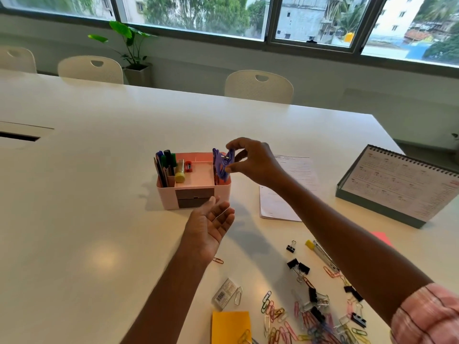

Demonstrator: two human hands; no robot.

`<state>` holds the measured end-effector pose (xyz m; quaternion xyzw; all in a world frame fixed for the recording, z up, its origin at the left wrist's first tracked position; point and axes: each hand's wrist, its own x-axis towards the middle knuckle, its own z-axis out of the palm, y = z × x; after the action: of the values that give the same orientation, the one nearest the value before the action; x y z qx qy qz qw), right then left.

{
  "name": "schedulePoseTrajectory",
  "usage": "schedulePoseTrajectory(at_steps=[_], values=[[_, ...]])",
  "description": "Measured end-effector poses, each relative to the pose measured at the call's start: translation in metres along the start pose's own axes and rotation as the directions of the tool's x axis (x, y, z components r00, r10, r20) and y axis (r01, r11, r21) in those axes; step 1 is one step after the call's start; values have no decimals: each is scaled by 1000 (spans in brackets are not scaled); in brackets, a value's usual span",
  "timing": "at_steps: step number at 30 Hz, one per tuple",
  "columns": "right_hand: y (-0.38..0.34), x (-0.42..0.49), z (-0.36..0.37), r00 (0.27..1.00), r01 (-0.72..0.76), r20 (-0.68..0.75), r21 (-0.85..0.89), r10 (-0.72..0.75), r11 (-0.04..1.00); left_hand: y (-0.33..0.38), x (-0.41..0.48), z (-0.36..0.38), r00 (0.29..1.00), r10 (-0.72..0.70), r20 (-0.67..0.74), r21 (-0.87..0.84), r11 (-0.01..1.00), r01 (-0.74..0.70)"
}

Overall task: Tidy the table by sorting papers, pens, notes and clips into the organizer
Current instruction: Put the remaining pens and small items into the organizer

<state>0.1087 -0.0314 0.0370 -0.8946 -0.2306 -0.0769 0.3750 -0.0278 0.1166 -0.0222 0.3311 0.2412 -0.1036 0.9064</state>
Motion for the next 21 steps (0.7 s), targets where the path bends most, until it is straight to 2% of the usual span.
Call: schedulePoseTrajectory(at_steps=[6, 21], values=[[14, 9, 28, 991, 28, 132, -104, -14, 994, 8, 1, -6, 999, 36, -8, 40, 999, -36], [16, 21, 37, 973, 16, 226, -238, 39, 971, 5, 9, -13, 998, 36, -53, 102, 994, -31]])
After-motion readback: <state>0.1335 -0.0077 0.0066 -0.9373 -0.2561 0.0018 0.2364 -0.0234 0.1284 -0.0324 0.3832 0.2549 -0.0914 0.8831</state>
